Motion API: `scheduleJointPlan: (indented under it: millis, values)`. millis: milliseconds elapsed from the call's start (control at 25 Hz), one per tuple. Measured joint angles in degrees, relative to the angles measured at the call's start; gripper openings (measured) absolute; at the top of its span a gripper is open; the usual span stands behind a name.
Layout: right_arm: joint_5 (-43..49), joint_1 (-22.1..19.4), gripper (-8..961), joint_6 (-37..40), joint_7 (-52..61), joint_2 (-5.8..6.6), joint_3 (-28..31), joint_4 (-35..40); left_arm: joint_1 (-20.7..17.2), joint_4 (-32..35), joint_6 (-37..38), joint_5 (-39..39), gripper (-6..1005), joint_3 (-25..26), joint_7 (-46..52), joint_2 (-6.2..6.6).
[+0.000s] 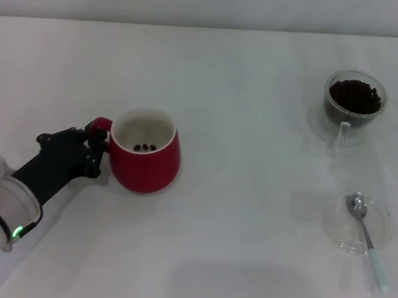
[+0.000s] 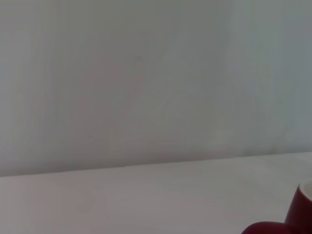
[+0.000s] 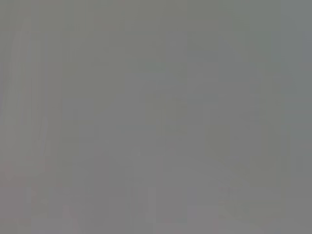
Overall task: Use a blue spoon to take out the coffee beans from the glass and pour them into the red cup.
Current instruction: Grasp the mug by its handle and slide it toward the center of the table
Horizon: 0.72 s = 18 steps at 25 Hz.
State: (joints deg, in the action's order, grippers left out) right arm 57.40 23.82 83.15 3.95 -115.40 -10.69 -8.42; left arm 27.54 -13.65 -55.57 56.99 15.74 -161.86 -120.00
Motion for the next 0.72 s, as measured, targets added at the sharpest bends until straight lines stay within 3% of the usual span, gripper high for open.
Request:
scheduleJointPlan:
  millis: [320,720]
  values:
    - [0.0,0.0,854,0.0,0.0,0.01,0.1,0.2,2.9,-1.9,4.0,-3.0,114,0.2,0.0,-0.06]
    - [0.0,-0.1,855,0.0,0.0,0.09,0.3,0.3,2.9,-2.2,4.4,-3.1,116,0.1,0.0,-0.06]
